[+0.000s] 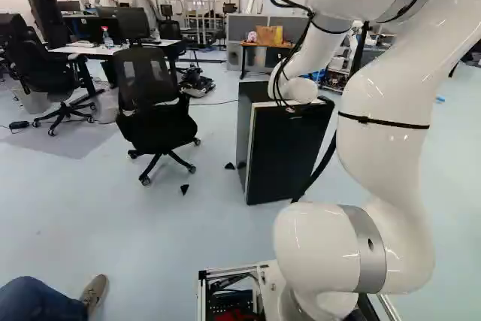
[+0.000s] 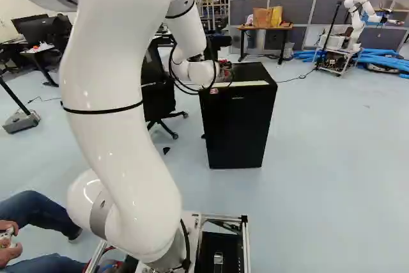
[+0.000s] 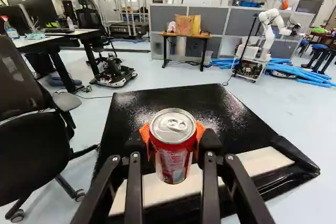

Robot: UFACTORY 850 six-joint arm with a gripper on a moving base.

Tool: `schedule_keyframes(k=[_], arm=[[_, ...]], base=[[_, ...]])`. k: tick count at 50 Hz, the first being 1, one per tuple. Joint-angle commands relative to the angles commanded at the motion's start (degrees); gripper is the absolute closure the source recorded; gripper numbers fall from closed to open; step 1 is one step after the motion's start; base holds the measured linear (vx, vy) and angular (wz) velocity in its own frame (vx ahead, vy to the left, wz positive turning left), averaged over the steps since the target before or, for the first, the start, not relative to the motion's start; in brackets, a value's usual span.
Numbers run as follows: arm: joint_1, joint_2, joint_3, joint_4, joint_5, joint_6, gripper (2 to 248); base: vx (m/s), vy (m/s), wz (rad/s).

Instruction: Grab a drink from the fridge

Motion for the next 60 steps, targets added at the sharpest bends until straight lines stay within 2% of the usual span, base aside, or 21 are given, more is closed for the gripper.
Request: schedule_keyframes(k=[40,60], arm=[[6.2,17.0,22.2,1.8,2.6,0.0,150],[8.7,23.9,31.2,2.6,3.6,0.0,150]], base=[[0.0,0.0,0.0],[0.0,0.0,0.0]])
